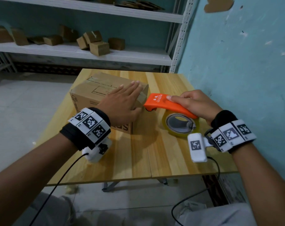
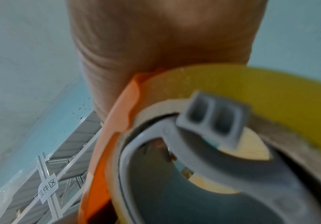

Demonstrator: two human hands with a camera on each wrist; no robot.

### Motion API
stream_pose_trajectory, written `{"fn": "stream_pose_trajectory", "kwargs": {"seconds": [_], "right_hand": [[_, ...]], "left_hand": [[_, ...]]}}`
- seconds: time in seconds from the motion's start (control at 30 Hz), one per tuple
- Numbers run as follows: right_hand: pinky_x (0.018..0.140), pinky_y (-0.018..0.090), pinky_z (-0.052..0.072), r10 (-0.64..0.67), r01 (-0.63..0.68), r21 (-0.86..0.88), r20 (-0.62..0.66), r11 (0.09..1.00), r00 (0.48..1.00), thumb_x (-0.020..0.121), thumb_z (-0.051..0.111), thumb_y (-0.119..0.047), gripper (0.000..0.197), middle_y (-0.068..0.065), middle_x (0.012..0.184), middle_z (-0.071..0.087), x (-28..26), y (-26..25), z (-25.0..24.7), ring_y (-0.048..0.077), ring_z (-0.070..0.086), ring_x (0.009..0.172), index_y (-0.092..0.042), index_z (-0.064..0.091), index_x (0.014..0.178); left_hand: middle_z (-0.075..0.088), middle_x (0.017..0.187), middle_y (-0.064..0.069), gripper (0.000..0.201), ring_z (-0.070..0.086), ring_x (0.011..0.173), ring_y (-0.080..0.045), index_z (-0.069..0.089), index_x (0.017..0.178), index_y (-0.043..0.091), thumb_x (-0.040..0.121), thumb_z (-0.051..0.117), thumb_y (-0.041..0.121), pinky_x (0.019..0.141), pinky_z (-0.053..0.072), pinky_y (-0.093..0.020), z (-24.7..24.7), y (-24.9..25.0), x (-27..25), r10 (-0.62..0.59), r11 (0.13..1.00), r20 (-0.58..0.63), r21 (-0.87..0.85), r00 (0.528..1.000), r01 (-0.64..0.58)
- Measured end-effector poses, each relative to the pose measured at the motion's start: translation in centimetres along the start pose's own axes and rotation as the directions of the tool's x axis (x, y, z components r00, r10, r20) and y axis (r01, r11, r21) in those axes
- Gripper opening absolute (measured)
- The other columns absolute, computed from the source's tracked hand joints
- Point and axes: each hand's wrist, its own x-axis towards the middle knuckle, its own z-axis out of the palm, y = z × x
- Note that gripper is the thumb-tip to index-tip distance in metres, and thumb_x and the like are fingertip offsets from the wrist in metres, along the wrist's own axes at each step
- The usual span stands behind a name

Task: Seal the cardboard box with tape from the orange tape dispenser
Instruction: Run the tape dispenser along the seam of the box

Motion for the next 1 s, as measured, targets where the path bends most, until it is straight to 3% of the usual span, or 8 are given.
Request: {"fn": "stream_pose_trajectory", "kwargs": {"seconds": [0.17, 0.27, 0.53, 0.67, 0.77, 1.0], "right_hand": [[0.057, 0.020, 0.042, 0.022, -0.022, -0.005, 0.020, 1.000, 1.000, 0.086, 0.064, -0.057, 0.045, -0.009, 0.051, 0.057, 0.0, -0.2, 0.5, 0.003, 0.056, 0.045, -0.016, 0.063, 0.068], [0.051, 0.016, 0.041, 0.031, -0.031, 0.017, 0.036, 0.999, 0.999, 0.087, 0.064, -0.056, 0.047, -0.009, 0.044, 0.053, -0.1, -0.1, 0.2, 0.002, 0.051, 0.040, -0.016, 0.059, 0.063], [0.047, 0.011, 0.042, 0.035, -0.038, 0.037, 0.069, 0.999, 0.997, 0.088, 0.063, -0.055, 0.049, -0.002, 0.052, 0.057, -0.5, 0.2, -0.3, 0.005, 0.054, 0.042, -0.011, 0.064, 0.068], [0.047, 0.012, 0.041, 0.040, -0.044, 0.044, 0.085, 0.998, 0.996, 0.089, 0.062, -0.054, 0.049, -0.005, 0.046, 0.053, -0.7, 0.2, -0.5, 0.005, 0.051, 0.040, -0.014, 0.059, 0.060], [0.048, 0.012, 0.042, 0.048, -0.051, 0.033, 0.095, 0.998, 0.994, 0.087, 0.064, -0.056, 0.051, 0.003, 0.054, 0.056, -1.0, 0.4, -1.2, 0.009, 0.052, 0.045, -0.009, 0.065, 0.069], [0.045, 0.011, 0.040, 0.056, -0.056, 0.000, 0.095, 0.998, 0.994, 0.088, 0.063, -0.053, 0.048, -0.006, 0.046, 0.055, -1.6, 0.5, -1.5, 0.005, 0.052, 0.040, -0.012, 0.062, 0.064]], "left_hand": [[-0.003, 0.161, -0.003, 0.072, -0.002, 0.148, -0.015, -0.001, 0.153, 0.016, 0.098, 0.035, 0.047, 0.119, 0.000, -0.033, 0.2, -0.3, 0.1, 0.009, 1.000, -0.030, 0.016, 1.000, -0.009], [-0.003, 0.161, -0.003, 0.070, -0.001, 0.148, -0.015, -0.001, 0.153, 0.016, 0.099, 0.035, 0.044, 0.118, 0.001, -0.033, 0.2, -0.3, 0.2, 0.008, 1.000, -0.039, 0.017, 0.999, -0.007], [0.000, 0.161, -0.001, 0.070, 0.001, 0.148, -0.015, 0.001, 0.153, 0.017, 0.098, 0.037, 0.042, 0.118, 0.002, -0.033, 0.4, -0.4, 0.3, -0.002, 1.000, -0.036, -0.001, 0.999, 0.002], [0.001, 0.162, -0.001, 0.070, 0.003, 0.148, -0.015, 0.002, 0.153, 0.017, 0.098, 0.037, 0.043, 0.118, 0.004, -0.034, 0.4, -0.5, 0.3, 0.001, 1.000, -0.036, -0.008, 0.999, -0.001], [0.001, 0.162, -0.001, 0.069, 0.004, 0.148, -0.014, 0.003, 0.153, 0.017, 0.098, 0.036, 0.042, 0.118, 0.004, -0.034, 0.4, -0.5, 0.2, 0.005, 1.000, -0.042, -0.014, 0.999, -0.006], [0.002, 0.162, 0.000, 0.069, 0.004, 0.148, -0.015, 0.003, 0.154, 0.018, 0.098, 0.036, 0.042, 0.118, 0.004, -0.034, 0.4, -0.3, 0.2, 0.005, 1.000, -0.038, -0.019, 0.999, -0.006]]}}
